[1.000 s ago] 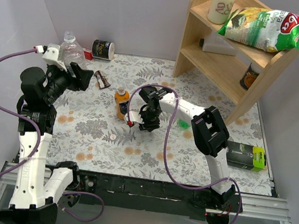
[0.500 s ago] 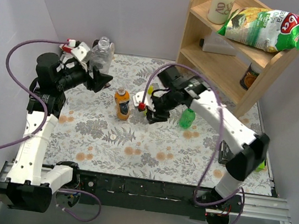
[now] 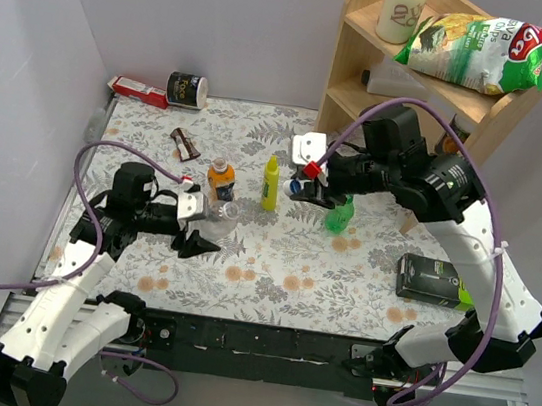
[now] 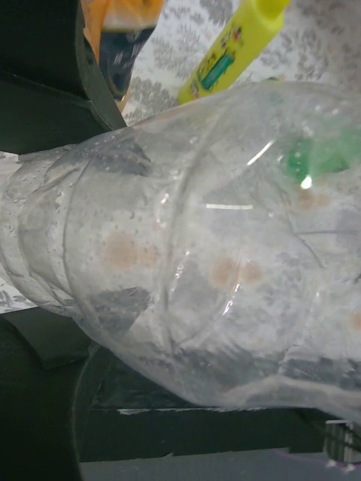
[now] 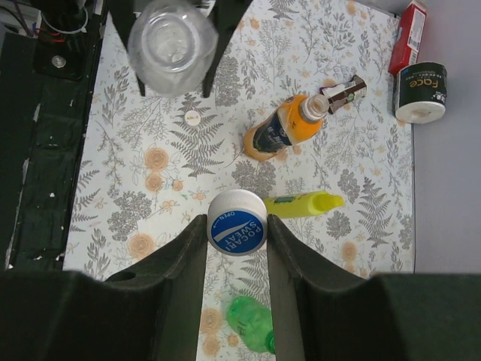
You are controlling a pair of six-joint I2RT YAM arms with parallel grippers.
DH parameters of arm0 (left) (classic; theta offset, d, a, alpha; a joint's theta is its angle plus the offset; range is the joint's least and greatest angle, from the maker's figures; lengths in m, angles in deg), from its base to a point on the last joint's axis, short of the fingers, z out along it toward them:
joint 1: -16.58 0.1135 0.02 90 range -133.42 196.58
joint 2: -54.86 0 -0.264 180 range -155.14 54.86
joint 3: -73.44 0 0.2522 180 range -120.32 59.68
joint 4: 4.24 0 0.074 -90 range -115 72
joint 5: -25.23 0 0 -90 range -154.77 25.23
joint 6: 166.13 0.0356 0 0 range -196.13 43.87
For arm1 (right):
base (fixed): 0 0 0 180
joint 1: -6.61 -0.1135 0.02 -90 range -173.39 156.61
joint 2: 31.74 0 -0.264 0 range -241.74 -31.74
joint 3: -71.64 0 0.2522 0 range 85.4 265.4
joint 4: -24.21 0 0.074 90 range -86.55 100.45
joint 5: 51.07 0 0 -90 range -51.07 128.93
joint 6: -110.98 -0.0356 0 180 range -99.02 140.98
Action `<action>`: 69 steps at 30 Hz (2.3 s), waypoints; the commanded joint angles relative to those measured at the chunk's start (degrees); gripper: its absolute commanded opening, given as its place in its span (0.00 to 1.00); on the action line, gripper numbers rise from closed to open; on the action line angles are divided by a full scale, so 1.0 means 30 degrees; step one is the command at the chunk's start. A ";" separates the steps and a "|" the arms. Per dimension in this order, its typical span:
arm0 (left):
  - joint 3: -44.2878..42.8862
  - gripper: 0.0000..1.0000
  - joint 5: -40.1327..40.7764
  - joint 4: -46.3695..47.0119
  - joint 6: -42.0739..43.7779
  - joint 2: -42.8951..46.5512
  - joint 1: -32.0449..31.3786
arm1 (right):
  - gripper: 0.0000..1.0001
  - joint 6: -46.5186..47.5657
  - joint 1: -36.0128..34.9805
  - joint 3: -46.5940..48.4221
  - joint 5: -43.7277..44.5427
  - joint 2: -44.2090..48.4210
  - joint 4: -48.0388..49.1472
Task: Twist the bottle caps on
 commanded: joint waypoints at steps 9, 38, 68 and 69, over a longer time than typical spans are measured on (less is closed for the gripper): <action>0.4083 0.00 -0.0979 -0.0546 0.2483 0.1401 -0.0520 | 0.26 0.0161 -0.4477 0.0323 0.0165 -0.1930 0.0208; 0.6132 0.00 0.0370 0.7070 -0.1797 0.3655 -0.1399 | 0.27 0.0807 -0.6005 -0.1756 0.1045 -0.3221 0.1557; 0.3999 0.00 0.6231 0.7926 -0.2150 0.2370 -0.4212 | 0.19 -0.1716 -0.5477 0.3426 0.3210 -0.8080 -0.3914; 0.3880 0.00 0.6144 0.7808 -0.2209 0.2310 -0.4212 | 0.18 -0.1395 -0.5477 0.3690 0.3240 -0.8258 -0.4182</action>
